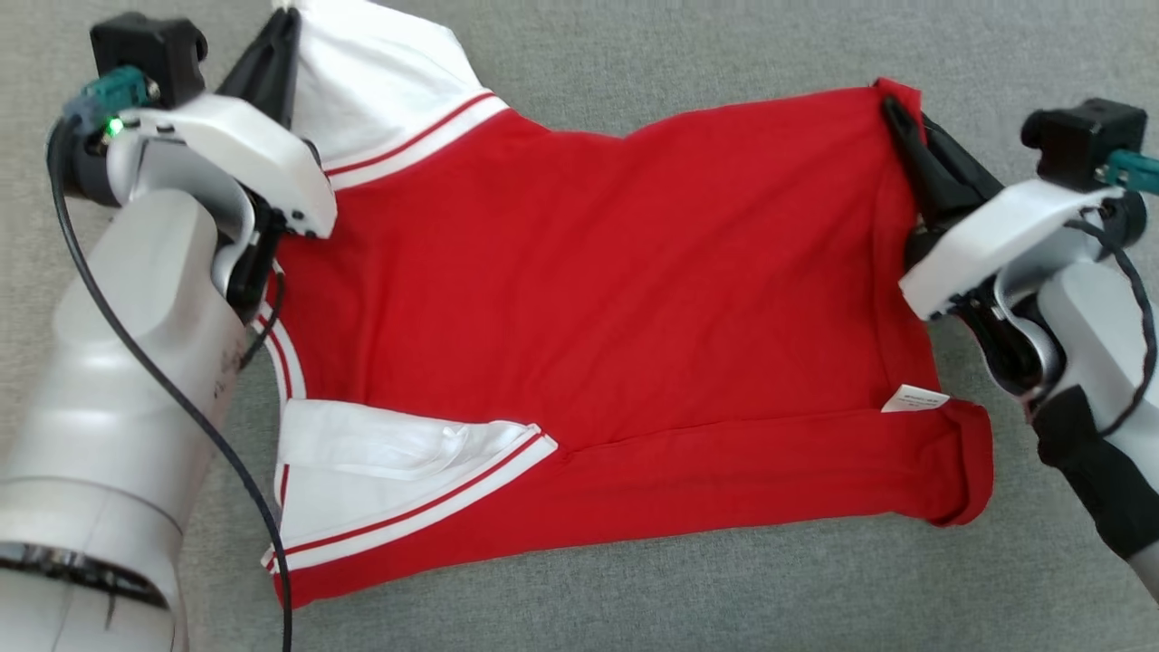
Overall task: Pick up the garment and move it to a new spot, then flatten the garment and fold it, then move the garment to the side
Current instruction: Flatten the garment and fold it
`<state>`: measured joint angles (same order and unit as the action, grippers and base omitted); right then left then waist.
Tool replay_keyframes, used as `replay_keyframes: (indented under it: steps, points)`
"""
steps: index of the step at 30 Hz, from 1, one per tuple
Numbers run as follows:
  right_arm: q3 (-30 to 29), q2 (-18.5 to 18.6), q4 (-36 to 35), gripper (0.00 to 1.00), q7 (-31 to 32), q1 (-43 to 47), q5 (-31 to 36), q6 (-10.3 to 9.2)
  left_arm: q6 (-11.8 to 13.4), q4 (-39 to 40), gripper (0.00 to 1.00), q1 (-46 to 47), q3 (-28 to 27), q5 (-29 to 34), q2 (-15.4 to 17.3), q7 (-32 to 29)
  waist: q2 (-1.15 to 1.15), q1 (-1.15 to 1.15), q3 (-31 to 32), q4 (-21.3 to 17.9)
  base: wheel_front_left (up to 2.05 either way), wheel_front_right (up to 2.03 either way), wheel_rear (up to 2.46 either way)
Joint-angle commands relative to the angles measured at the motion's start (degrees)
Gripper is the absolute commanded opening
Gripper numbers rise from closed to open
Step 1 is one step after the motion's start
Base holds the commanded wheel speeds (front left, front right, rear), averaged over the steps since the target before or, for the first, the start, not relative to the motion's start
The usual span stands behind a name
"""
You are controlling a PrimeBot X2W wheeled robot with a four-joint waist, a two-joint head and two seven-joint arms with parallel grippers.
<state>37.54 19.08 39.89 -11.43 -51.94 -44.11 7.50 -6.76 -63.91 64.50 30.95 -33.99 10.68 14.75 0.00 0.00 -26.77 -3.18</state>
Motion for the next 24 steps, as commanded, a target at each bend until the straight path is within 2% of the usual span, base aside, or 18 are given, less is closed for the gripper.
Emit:
replay_keyframes:
  steps: [1, 5, 10, 14, 15, 17, 24]
  points:
    - [0.1, 1.1, -0.7, 0.00, -0.7, 1.4, -0.3, -0.02, -0.1, 1.3, 0.00, -1.8, -0.4, -0.6, 0.6, 0.4, 0.00, 0.00, 1.3, 0.9, 0.00, 0.00, 0.00]
    - [0.9, 4.5, -5.0, 0.00, -2.1, 5.7, 0.1, -0.02, 0.7, 11.6, 0.00, -8.7, -2.9, -0.8, 2.2, 0.4, 0.00, 0.00, 3.1, 1.7, 0.00, 0.00, 0.00]
    - [0.0, 7.6, -9.9, 0.00, -3.0, 12.5, 2.4, -0.02, 4.1, 27.6, 0.00, -21.6, -4.8, -1.0, 4.6, 0.4, 0.00, 0.00, 4.9, 2.7, 0.00, 0.00, 0.00]
    - [-3.7, 9.4, -14.2, 0.00, -3.2, 16.5, 1.8, -0.02, 8.6, 42.0, 0.00, -30.0, -5.6, -0.9, 8.1, -1.5, 0.00, 0.00, 5.8, 3.5, 0.00, 0.00, 0.00]
    - [-5.3, 9.7, -15.8, 0.00, -2.3, 17.9, 2.4, -0.02, 11.2, 49.1, 0.00, -33.6, -5.9, -0.3, 9.8, -3.2, 0.00, 0.00, 6.5, 3.7, 0.00, 0.00, 0.00]
    - [-6.6, 9.8, -17.8, 0.00, -1.3, 19.1, 3.1, -0.02, 13.5, 56.0, 0.00, -36.5, -6.3, 0.0, 11.6, -5.2, 0.00, 0.00, 7.0, 3.9, 0.00, 0.00, 0.00]
    - [-10.8, 9.4, -24.6, 0.00, 2.5, 24.7, 5.8, -0.02, 19.9, 73.1, 0.00, -45.8, -7.5, -0.3, 15.5, -10.7, 0.00, 0.00, 8.9, 4.1, 0.00, 0.00, 0.00]
